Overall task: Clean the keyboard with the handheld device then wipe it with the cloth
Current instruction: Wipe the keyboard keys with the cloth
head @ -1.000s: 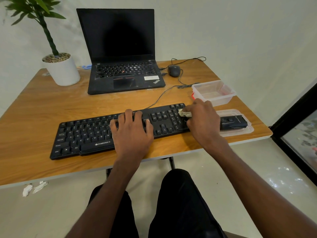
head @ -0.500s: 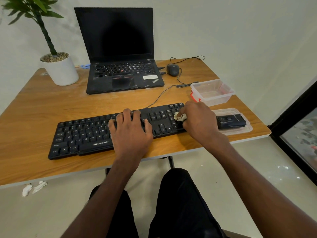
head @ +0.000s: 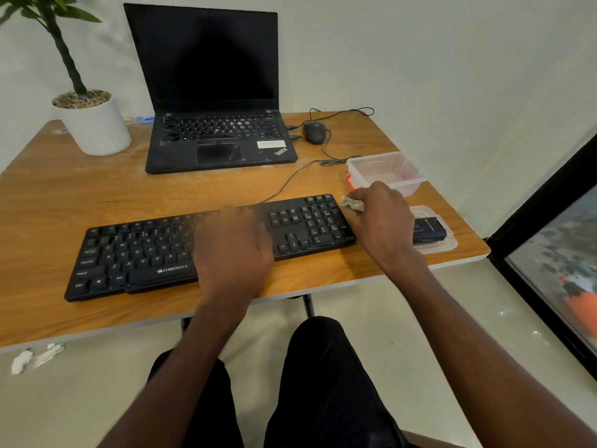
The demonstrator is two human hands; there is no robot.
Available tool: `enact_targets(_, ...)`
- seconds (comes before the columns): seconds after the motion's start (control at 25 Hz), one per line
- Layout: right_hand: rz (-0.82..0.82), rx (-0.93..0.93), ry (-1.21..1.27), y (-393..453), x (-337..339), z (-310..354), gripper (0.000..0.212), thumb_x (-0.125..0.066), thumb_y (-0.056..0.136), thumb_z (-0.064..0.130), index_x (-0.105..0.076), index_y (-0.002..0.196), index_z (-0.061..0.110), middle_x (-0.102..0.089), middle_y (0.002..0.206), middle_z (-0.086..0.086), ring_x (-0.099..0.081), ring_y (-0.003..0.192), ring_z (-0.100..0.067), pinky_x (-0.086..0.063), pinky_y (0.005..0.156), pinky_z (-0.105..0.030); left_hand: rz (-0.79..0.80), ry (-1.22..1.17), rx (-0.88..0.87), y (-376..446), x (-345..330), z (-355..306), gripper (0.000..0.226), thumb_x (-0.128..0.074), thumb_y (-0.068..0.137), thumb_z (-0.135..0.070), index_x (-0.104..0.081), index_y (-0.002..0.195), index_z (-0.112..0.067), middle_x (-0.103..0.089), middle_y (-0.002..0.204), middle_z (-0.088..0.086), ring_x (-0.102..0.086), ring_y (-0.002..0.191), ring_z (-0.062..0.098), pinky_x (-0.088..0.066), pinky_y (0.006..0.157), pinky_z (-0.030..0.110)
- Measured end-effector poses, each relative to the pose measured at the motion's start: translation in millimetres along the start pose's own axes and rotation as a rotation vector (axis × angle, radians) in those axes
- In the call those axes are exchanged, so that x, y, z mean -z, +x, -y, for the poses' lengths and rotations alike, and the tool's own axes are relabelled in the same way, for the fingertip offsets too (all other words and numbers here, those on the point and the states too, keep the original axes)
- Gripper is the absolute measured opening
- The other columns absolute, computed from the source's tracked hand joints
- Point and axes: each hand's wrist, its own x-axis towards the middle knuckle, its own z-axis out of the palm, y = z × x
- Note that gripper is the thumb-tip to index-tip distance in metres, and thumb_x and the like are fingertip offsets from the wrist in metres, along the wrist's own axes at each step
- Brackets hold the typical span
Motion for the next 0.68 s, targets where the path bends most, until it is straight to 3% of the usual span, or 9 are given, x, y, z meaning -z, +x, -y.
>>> enact_targets(0.16,0.135,0.043,0.043,-1,-2,5,0.042,-0.072,0.089,0.008,-0.074,0.124,0.030,-0.071,0.111,-0.007,-0.063,0.103,-0.030,-0.053,0.073,-0.041,0.003,0.017,0.009,-1,1,-2,0.033,-0.050,0.103,-0.038,-0.067,0.120,-0.015,-0.059,0.123,0.011,-0.057,0.111,0.034,-0.040,0.108,0.055)
enact_targets(0.36,0.241,0.135,-0.113,0,15,8,0.035,-0.073,0.086,0.013,-0.077,0.118,0.026,-0.073,0.105,-0.011,-0.066,0.096,-0.030,-0.056,0.076,-0.039,-0.002,0.036,0.001,1,0,-2,0.032,-0.050,0.102,-0.038,-0.067,0.118,-0.016,-0.059,0.124,0.011,-0.057,0.113,0.034,-0.034,0.115,0.058)
enact_targets(0.52,0.193,0.061,-0.073,-7,18,15,0.035,-0.073,0.085,0.014,-0.076,0.119,0.023,-0.073,0.104,-0.009,-0.066,0.096,-0.029,-0.051,0.072,-0.036,0.010,0.041,-0.005,0,0,-2,0.033,-0.048,0.103,-0.038,-0.066,0.118,-0.015,-0.059,0.124,0.011,-0.057,0.113,0.034,-0.035,0.114,0.056)
enact_targets(0.68,0.175,0.215,-0.119,-24,8,39,0.028,-0.076,0.086,0.014,-0.073,0.114,0.013,-0.066,0.113,-0.004,-0.058,0.108,-0.026,-0.050,0.075,-0.037,0.017,0.042,-0.016,1,0,-2,0.034,-0.046,0.104,-0.039,-0.066,0.118,-0.015,-0.059,0.125,0.011,-0.057,0.114,0.033,-0.037,0.113,0.055)
